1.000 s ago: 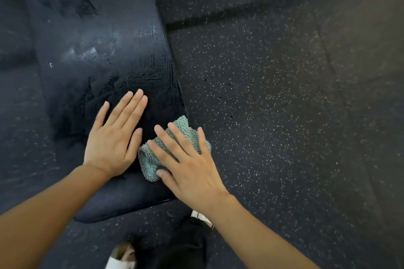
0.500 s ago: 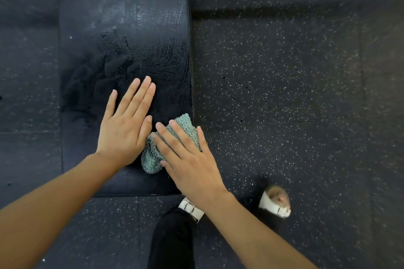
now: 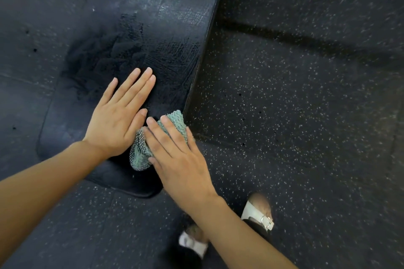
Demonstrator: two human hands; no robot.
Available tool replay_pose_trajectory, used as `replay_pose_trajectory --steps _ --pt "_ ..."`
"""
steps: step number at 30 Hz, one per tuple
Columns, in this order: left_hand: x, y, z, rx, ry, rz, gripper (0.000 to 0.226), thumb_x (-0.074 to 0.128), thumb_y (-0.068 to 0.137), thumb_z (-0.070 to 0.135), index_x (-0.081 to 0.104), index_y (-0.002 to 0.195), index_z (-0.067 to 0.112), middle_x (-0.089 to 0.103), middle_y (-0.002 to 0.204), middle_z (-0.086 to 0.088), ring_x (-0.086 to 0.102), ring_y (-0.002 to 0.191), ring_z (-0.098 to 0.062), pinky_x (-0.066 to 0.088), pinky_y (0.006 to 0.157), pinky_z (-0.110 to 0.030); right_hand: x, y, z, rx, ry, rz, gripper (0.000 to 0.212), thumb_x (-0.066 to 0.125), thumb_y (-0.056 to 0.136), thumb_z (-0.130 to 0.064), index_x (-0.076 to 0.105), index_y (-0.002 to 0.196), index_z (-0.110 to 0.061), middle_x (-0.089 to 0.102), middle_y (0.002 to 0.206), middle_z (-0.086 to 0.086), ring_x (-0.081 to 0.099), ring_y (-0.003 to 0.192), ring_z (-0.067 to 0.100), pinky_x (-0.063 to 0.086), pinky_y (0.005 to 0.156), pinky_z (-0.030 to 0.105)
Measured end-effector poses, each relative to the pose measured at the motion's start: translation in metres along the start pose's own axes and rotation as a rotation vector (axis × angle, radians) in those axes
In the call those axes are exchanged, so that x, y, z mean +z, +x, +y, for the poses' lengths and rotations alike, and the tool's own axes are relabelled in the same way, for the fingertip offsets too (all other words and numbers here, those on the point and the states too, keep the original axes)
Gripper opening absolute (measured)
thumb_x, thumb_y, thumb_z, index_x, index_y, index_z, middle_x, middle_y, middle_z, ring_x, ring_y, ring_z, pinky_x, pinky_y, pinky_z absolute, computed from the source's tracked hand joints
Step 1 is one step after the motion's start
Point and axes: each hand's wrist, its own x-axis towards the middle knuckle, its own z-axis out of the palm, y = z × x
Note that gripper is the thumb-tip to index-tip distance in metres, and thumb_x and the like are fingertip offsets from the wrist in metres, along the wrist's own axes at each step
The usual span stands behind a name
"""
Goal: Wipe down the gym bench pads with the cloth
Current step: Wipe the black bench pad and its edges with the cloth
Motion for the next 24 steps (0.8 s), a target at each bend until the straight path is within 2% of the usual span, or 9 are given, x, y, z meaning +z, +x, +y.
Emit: replay_pose_trajectory --steps 10,17,24 --pt "0.001 -0.002 0.0 0.034 -0.039 0.039 0.056 0.025 0.102 0.028 0.022 0.156 0.015 0.017 0.165 0.003 0.011 0.152 -0.018 0.012 0.122 -0.048 0.019 0.001 0.0 -0.007 0.243 0.225 0.049 0.032 0.103 -0.03 0.038 0.15 -0.02 0.031 0.159 -0.007 0.016 0.151 0.013 0.028 0.119 0.045" --pt "0.005 -0.005 -0.005 0.122 -0.055 0.066 0.054 0.023 0.104 0.032 0.019 0.157 0.02 0.014 0.165 0.01 0.007 0.152 -0.012 0.006 0.123 -0.042 0.026 0.002 0.001 -0.038 0.312 0.285 0.05 0.029 0.104 -0.03 0.035 0.152 -0.018 0.024 0.162 -0.007 0.006 0.152 0.013 0.029 0.117 0.049" --pt "0.011 -0.006 -0.01 0.196 -0.068 0.084 0.057 0.013 0.105 0.045 0.018 0.157 0.024 0.012 0.164 0.015 0.004 0.151 -0.005 -0.001 0.123 -0.031 0.027 0.002 -0.003 -0.022 0.294 0.333 0.053 0.029 0.103 -0.033 0.03 0.155 -0.02 0.02 0.163 -0.01 -0.002 0.151 0.006 0.016 0.123 0.042"
